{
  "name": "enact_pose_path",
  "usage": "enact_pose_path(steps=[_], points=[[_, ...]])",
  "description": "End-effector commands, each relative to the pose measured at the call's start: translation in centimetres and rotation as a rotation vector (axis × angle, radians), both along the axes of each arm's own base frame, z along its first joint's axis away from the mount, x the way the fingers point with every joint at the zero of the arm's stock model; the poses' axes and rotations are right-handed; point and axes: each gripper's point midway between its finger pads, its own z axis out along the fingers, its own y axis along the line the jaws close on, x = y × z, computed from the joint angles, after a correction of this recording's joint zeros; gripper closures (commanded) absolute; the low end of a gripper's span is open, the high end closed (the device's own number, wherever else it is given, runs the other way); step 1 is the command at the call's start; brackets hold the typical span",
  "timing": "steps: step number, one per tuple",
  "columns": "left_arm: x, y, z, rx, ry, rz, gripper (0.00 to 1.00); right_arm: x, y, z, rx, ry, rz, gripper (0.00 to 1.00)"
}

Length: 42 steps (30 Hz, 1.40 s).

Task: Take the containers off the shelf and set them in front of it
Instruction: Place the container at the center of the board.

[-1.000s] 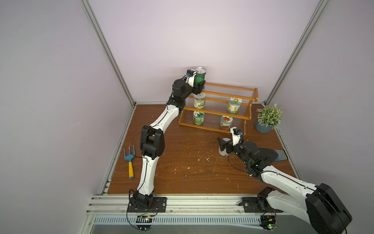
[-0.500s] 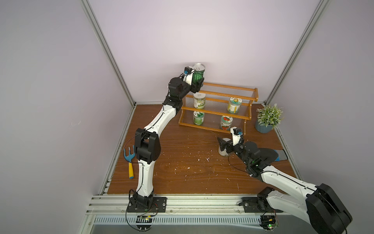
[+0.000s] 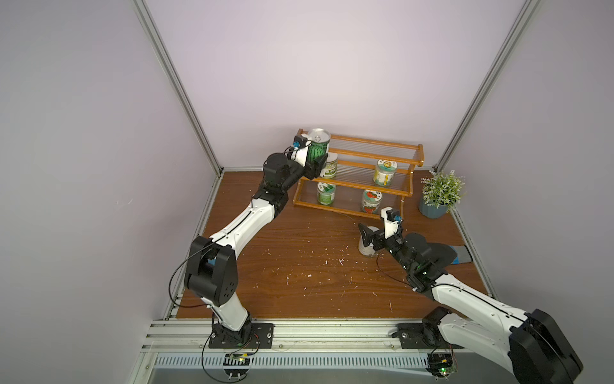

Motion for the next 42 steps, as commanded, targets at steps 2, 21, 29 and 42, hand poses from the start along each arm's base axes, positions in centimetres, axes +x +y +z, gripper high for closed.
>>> enact_pose_path(steps=[2,21,29,42], points=[[-3.5,0.4,0.1,-0.019,-0.052,0.013,0.35,-0.1,0.1,2.3,0.037,-0.054,0.008,0.01],[-12.3,4.4,-11.3,-0.03,0.074,0.079,0.37,-1.4,-0.5,2.6,0.054,-0.056,0.016,0.01],[-13.4,5.9,-15.3,-0.034,0.116,0.131,0.38,-2.0,-1.3,2.1,0.051,-0.051,-0.004,0.01],[-12.5,7.4,-20.4,-0.013,0.145,0.235,0.4,-2.4,-1.7,1.5,0.056,-0.049,-0.013,0.01]])
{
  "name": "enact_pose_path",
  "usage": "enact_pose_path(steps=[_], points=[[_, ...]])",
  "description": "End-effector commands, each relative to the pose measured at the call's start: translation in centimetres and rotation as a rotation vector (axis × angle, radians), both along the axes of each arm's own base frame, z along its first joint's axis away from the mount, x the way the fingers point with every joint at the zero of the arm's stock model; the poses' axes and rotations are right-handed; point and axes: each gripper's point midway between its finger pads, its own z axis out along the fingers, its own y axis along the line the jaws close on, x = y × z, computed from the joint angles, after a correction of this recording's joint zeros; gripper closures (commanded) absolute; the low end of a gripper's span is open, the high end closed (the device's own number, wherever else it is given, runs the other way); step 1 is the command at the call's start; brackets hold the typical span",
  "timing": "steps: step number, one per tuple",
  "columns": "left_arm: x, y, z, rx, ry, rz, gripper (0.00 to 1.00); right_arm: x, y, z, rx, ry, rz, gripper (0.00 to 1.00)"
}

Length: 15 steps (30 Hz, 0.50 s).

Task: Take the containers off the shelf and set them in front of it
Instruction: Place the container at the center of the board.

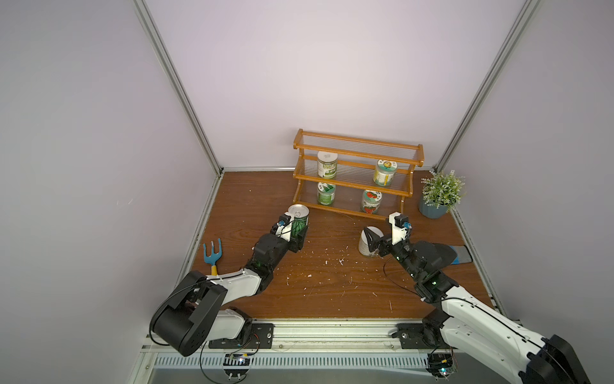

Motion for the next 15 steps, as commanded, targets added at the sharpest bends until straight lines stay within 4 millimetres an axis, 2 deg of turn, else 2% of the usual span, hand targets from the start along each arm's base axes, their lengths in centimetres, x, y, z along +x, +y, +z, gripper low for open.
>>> enact_pose_path(steps=[1,10,15], points=[[0.4,0.0,1.8,-0.041,-0.098,0.025,0.39,-0.1,-0.2,0.6,0.022,-0.021,-0.011,0.01],[-0.4,1.5,1.3,-0.099,-0.185,0.067,0.38,-0.1,-0.3,0.6,0.008,-0.025,-0.016,0.01],[0.0,1.0,0.6,-0.129,-0.187,0.044,0.38,0.2,-0.3,0.4,0.011,-0.024,-0.02,0.01]])
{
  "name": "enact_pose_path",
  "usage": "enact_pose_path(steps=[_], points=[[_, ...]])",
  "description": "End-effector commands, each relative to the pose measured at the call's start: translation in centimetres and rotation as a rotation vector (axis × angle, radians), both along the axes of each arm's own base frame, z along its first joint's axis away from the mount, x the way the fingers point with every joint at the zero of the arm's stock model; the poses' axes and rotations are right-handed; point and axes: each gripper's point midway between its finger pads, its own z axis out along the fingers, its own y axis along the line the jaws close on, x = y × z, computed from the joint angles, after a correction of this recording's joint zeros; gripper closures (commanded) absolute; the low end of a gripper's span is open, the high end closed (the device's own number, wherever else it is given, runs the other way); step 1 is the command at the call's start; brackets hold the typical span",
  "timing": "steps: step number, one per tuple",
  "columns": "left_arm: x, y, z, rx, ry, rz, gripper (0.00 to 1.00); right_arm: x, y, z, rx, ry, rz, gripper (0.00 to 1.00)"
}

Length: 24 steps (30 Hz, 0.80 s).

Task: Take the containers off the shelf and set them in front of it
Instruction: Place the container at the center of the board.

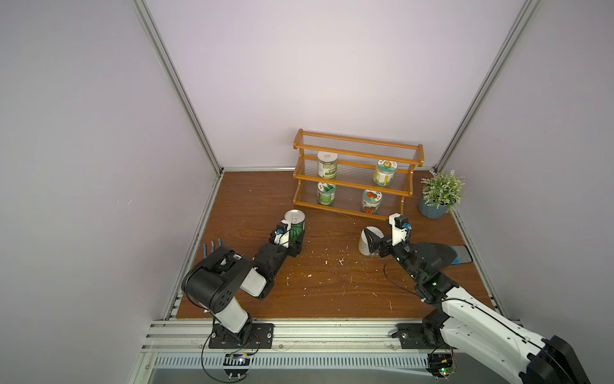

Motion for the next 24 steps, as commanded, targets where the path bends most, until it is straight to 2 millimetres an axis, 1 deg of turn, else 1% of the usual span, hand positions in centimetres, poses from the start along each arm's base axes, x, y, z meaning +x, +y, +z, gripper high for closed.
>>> enact_pose_path(steps=[1,4,8,10,12,24], points=[[0.2,-0.1,3.5,-0.089,-0.136,-0.007,0.38,0.2,-0.1,0.9,0.019,-0.032,-0.015,0.01],[0.4,-0.2,3.2,-0.091,-0.146,-0.008,0.38,0.3,0.0,0.7,0.022,-0.026,-0.011,0.01],[1.1,-0.7,2.1,-0.062,-0.123,-0.018,0.32,0.3,0.0,0.6,0.018,-0.025,-0.012,0.01],[1.3,-0.6,1.8,-0.064,-0.11,-0.005,0.3,0.3,0.0,0.6,0.018,-0.024,-0.015,0.01],[1.5,-0.7,1.2,-0.064,-0.085,-0.009,0.28,0.4,0.0,0.6,0.016,-0.025,-0.016,0.01],[1.7,-0.7,-0.3,-0.065,-0.047,-0.005,0.22,0.7,0.1,0.7,0.014,-0.028,-0.02,0.01]])
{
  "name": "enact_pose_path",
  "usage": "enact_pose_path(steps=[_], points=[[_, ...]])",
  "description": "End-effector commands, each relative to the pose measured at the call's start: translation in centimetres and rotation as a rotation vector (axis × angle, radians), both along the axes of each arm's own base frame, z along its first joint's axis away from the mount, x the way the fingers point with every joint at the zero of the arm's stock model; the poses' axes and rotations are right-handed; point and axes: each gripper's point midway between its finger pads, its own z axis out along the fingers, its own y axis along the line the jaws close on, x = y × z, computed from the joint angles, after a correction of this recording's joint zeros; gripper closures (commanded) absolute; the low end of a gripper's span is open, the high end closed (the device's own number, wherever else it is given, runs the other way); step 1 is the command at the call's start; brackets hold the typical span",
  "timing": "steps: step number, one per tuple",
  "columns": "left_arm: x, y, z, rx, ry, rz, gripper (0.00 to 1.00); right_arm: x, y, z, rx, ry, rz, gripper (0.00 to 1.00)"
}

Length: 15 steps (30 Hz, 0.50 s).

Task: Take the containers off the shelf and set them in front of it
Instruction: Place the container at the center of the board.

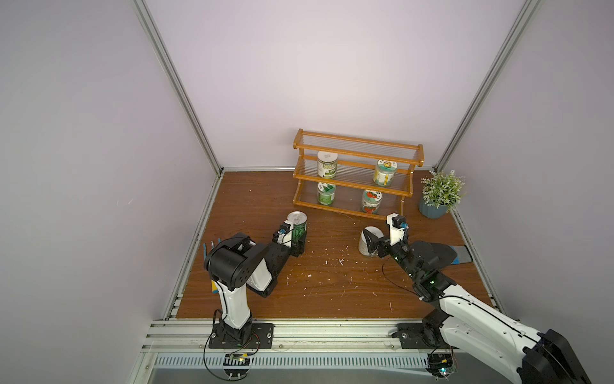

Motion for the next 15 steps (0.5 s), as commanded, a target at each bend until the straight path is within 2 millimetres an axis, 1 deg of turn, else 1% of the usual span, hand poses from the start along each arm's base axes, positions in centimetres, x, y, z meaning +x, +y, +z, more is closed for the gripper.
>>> enact_pose_path(steps=[1,6,10,15], points=[[0.47,-0.01,2.65,-0.063,-0.093,0.003,0.21,0.26,-0.1,1.85,0.032,-0.057,-0.016,0.01],[0.37,0.2,1.97,-0.056,-0.077,0.011,0.17,0.24,-0.23,1.74,0.028,-0.054,-0.021,0.01],[0.14,0.34,1.91,-0.061,-0.084,0.014,0.14,0.16,-0.31,1.8,0.03,-0.057,-0.023,0.01],[-0.19,0.56,2.24,-0.069,-0.094,0.019,0.05,0.09,-0.42,1.81,0.029,-0.058,-0.026,0.01]])
